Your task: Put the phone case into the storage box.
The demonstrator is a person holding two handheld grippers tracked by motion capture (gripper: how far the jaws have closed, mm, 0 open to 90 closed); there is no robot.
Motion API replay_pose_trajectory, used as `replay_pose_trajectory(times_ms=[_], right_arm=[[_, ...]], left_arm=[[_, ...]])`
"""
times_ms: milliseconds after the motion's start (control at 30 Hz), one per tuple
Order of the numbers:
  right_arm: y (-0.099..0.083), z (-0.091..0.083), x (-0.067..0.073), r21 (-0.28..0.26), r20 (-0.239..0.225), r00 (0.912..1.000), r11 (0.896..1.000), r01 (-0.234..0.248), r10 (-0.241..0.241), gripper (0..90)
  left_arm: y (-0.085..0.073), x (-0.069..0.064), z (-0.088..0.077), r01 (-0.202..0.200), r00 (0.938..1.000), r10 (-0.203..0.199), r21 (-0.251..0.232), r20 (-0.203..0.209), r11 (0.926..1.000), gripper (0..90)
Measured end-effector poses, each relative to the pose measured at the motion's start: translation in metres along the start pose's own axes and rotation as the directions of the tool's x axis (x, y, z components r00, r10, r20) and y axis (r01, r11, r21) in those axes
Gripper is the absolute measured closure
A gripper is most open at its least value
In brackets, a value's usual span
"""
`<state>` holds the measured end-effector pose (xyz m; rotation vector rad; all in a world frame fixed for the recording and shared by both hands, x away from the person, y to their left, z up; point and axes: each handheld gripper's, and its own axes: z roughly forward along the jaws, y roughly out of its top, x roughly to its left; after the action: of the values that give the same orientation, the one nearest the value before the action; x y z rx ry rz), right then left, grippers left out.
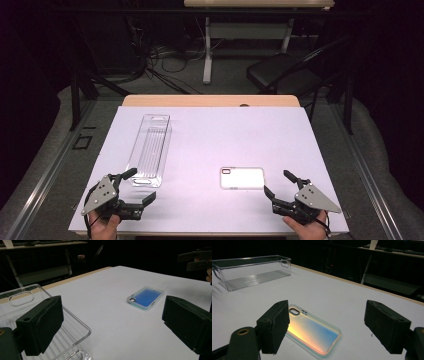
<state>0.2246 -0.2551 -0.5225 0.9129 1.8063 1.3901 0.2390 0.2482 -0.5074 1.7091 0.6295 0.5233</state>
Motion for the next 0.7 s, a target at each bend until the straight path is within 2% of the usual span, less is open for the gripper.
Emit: replay_pose_trajectory(times_ms=[467,700], right_arm=[[-0.0004,0.0008,-0.0004,0.009,0.003,1.0,1.0,0.002,-0.002,20.3],[0.0011,0.0011,-0.0035,0.027,-0.003,1.0,1.0,-0.002,0.002,24.4]], left_arm=[[0.0,0.0005,-0.0002,0.007,1.0,-0.007,0.0,0.004,1.0,4.0],[0.0,-0.0012,0.0003,0.0,0.9999,0.0,0.004,0.014,1.0,3.9]])
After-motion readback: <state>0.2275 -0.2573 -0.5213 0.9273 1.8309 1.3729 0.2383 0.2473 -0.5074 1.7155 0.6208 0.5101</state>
